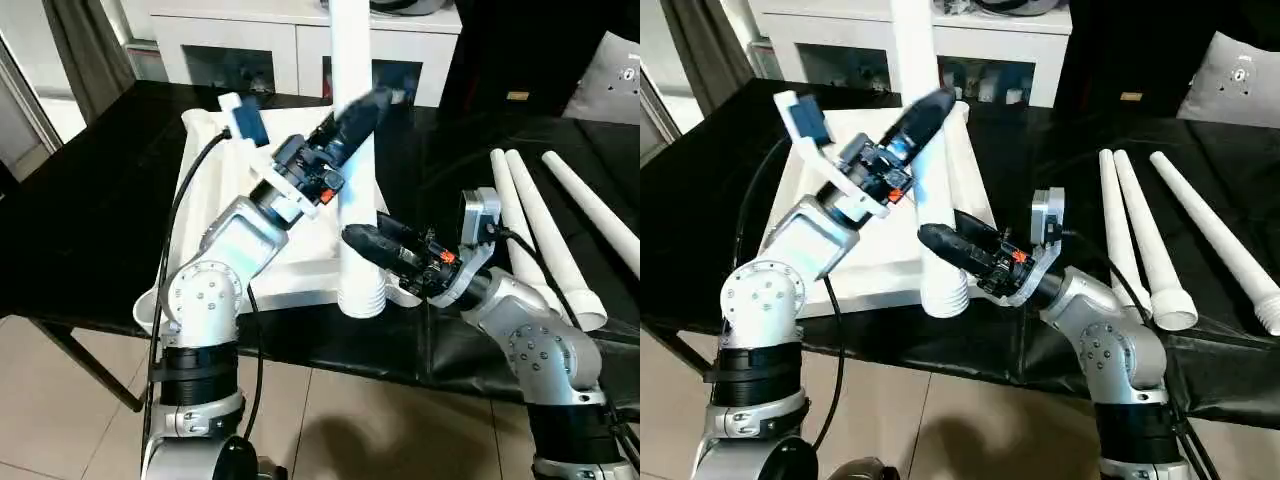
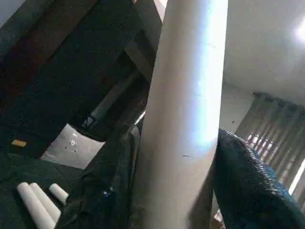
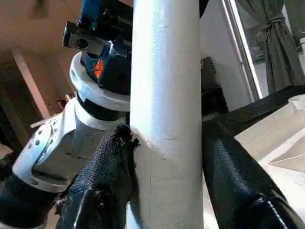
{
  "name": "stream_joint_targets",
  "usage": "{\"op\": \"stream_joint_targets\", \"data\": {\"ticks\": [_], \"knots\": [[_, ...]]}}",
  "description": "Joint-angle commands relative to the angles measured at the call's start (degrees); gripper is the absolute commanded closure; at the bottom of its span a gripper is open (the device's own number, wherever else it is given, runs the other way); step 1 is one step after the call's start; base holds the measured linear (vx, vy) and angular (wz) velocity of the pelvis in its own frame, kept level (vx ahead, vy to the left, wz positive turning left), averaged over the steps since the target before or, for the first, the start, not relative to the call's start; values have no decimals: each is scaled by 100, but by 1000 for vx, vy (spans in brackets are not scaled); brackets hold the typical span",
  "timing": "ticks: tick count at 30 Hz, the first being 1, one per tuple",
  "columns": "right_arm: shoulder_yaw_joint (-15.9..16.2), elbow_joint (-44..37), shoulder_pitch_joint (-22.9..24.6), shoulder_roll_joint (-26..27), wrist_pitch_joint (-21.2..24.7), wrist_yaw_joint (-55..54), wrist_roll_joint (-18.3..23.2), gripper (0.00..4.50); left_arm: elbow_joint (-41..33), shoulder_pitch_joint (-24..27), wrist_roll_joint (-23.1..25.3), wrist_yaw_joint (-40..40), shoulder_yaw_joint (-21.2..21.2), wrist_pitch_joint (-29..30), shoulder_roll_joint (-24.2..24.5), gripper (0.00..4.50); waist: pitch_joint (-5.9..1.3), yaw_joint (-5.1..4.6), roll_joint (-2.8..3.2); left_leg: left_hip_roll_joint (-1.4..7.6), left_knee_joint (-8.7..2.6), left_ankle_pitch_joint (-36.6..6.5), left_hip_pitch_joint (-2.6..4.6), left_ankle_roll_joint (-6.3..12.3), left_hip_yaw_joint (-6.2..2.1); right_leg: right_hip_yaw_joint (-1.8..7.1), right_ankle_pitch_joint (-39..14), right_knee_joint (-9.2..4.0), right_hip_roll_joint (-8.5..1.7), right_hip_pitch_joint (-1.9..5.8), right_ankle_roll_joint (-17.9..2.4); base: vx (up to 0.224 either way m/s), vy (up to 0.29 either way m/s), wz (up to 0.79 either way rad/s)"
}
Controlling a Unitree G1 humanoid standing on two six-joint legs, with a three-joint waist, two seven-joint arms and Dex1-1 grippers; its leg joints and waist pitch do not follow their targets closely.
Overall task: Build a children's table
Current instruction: Pick table leg
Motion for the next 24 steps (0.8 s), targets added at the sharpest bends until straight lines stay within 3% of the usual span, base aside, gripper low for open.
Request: {"op": "stream_joint_targets", "data": {"ticks": [1,9,16,18,19,21,22,23,24], "knots": [[41,-53,21,-37,74,-49,4,269,-102,0,-72,-118,-140,106,-31,247,-404,15,-9,484,-362,-311,95,527,-186,361,410,-437,-737,309,-1149,0,0,0],[32,-13,-17,-50,-68,-190,-115,270,-27,2,-93,1,-192,97,16,265,-412,13,4,485,-362,-293,96,485,-191,357,470,-431,-736,307,-1144,0,0,0],[48,47,-46,-108,-92,-291,-198,270,138,-71,165,195,-145,-132,36,265,-409,-1,-23,471,-361,-301,92,478,-180,363,474,-440,-735,315,-1122,0,0,0],[21,107,-79,-125,-85,-366,-234,270,204,-93,272,233,-151,-215,64,266,-410,-1,-16,478,-361,-278,98,480,-183,363,465,-438,-736,310,-1102,0,0,0],[17,118,-85,-131,-87,-381,-246,270,214,-95,291,251,-149,-230,67,266,-414,-5,15,476,-354,-259,99,482,-184,364,492,-432,-731,305,-1097,0,0,0],[15,135,-96,-155,-95,-433,-287,270,245,-94,339,297,-146,-276,86,266,-411,-13,-8,476,-358,-291,95,475,-182,364,503,-439,-735,314,-1101,0,0,0],[1,137,-97,-166,-66,-478,-288,270,268,-89,357,309,-143,-292,108,266,-415,-8,58,477,-352,-298,98,462,-191,361,510,-439,-729,304,-1101,0,0,0],[-8,138,-96,-168,-44,-500,-282,270,279,-86,363,312,-143,-297,120,266,-411,-21,34,483,-360,-330,101,457,-189,361,511,-447,-724,306,-1100,0,0,0],[-11,140,-96,-168,-64,-518,-303,235,282,-86,363,310,-143,-297,123,266,-416,-23,17,476,-358,-318,98,463,-188,362,563,-433,-726,318,-1117,0,0,0]]}}
